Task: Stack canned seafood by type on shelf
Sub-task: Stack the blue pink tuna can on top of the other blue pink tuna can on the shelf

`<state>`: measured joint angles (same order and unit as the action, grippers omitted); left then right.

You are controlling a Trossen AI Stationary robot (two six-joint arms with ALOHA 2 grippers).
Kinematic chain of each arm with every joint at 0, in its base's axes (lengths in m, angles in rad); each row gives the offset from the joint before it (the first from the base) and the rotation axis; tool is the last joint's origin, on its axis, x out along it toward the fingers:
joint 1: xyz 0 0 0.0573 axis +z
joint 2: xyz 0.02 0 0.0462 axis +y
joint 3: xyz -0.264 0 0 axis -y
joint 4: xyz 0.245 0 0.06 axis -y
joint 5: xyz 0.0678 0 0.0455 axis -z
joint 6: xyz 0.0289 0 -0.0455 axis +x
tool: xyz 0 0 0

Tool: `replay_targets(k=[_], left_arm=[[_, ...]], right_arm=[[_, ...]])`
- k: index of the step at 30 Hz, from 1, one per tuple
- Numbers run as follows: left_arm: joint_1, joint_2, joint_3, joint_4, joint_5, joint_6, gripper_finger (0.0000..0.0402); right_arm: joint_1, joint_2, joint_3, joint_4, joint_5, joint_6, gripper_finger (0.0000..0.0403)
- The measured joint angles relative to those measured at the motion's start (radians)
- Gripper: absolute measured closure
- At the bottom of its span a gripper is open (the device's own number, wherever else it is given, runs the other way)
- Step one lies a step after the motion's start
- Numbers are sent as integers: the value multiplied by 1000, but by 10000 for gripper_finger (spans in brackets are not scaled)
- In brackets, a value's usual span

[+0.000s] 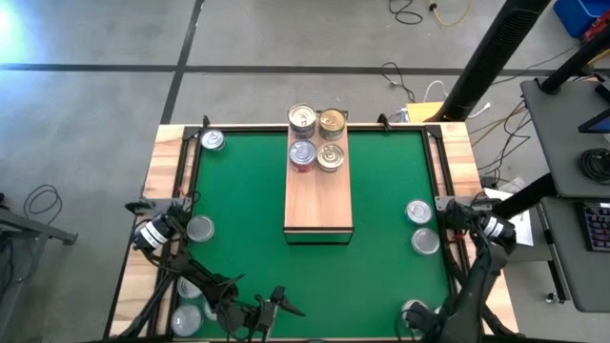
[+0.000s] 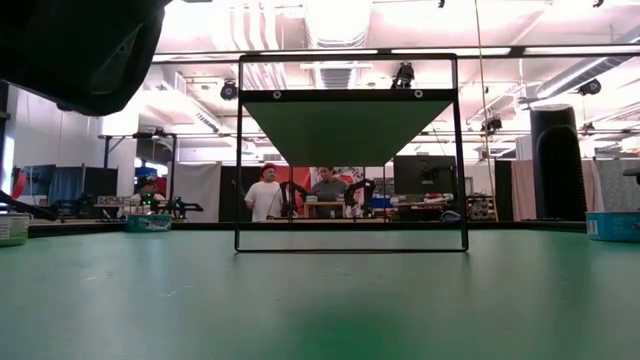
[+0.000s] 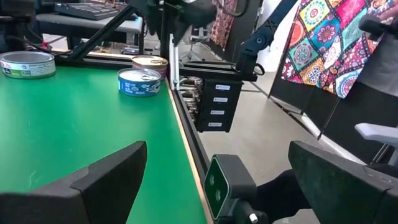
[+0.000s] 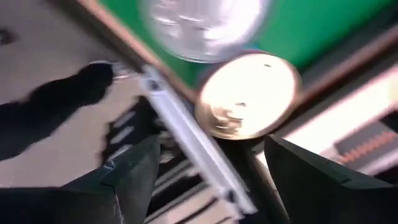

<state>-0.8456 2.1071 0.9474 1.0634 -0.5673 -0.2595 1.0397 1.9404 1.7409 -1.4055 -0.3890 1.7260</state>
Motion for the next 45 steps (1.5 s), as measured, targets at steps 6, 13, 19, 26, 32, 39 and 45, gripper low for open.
replay_targets(k=[6, 13, 19, 26, 32, 39, 45], left_arm=[[-1, 0, -4, -2, 0, 1, 24], [-7, -20, -15, -28, 1, 5, 24], [-8, -147, -32, -278, 1, -26, 24], [5, -224, -32, -429, 1, -71, 24], [15, -217, -32, -429, 1, -85, 24], [21, -214, -32, -428, 1, -121, 24], [21, -214, -32, -476, 2, -165, 24]], right_arm=[[12, 0, -71, -14, -57, -94, 159], [23, 1, -188, 45, -116, -127, 260], [36, 1, -264, 63, -157, -155, 341], [7, 1, -290, 139, -24, -206, 390], [-51, -3, -288, 99, 166, -346, 390], [-111, -2, -289, 71, 524, -488, 390], [-90, -15, -244, 21, 530, -505, 390]])
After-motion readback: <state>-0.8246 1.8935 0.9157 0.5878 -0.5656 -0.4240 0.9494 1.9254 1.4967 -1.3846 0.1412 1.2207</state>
